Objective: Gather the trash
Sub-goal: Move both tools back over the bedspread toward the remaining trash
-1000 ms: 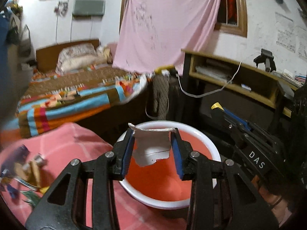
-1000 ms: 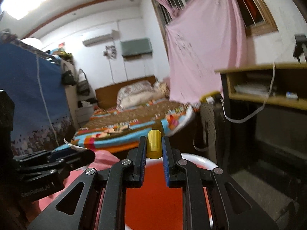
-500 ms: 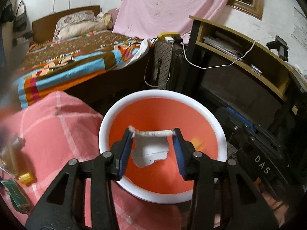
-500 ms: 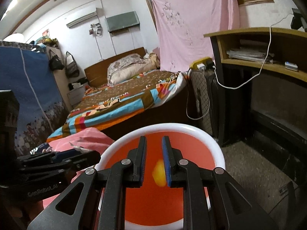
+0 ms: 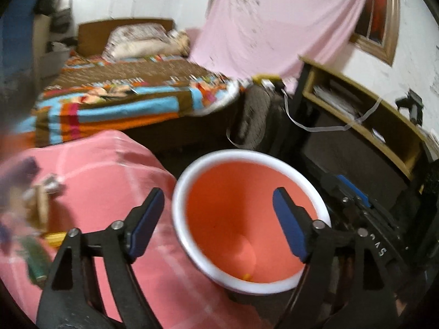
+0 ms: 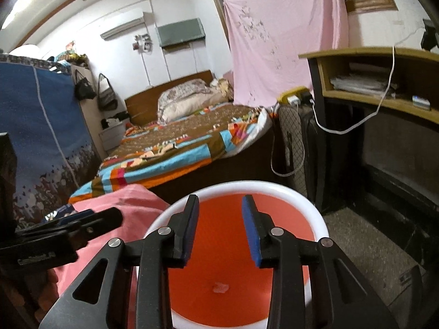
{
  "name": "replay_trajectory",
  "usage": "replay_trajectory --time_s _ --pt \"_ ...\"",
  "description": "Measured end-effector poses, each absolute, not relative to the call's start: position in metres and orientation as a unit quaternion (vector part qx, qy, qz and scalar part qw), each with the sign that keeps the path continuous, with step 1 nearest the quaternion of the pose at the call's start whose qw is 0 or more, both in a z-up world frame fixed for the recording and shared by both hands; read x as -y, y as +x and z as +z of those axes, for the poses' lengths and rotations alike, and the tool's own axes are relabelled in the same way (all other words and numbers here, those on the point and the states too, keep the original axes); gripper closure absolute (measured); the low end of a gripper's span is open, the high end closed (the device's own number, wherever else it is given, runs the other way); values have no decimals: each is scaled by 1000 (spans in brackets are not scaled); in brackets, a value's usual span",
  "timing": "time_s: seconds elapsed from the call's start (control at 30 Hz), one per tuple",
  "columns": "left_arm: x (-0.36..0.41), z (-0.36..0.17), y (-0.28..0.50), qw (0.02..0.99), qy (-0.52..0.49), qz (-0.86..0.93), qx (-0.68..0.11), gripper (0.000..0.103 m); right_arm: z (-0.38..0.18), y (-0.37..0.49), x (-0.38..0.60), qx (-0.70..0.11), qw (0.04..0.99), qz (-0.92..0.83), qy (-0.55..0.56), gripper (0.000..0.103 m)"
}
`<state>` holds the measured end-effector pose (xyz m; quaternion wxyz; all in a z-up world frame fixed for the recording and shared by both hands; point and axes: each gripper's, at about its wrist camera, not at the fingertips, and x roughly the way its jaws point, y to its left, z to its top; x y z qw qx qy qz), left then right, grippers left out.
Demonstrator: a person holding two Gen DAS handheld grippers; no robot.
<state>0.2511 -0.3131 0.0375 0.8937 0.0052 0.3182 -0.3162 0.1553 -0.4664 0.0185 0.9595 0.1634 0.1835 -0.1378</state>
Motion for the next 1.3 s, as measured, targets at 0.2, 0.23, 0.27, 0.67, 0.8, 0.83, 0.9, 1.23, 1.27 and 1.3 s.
replay_trajectory --time_s 0.2,0.23,0.27,0.67,0.8,0.83,0.9,1.23,1.27,1.3 --pt "259 52 237 935 -20 -247 -254 13 39 148 443 -122 974 -127 146 52" --pt "250 54 233 943 -24 -231 -240 13 43 146 435 -109 976 -131 135 49" --pt "237 57 227 952 -29 -212 -221 13 47 145 428 -98 978 -132 126 35" --pt "110 72 181 988 -59 -76 -118 13 79 129 330 46 995 -41 74 0" --pt "76 71 168 992 -57 -44 -104 13 81 133 305 62 996 -12 59 0" --pt "66 69 165 993 -57 -35 -101 13 81 134 298 63 997 -7 54 0" --pt "53 67 161 993 -57 -23 -97 13 80 136 286 60 997 0 44 0" --pt "16 46 156 993 -46 8 -108 13 65 149 247 19 999 25 12 0" --pt "16 43 160 991 -47 5 -121 13 63 152 244 9 1000 28 10 0" --pt "15 39 166 989 -48 4 -138 13 61 158 241 -4 999 33 7 0"
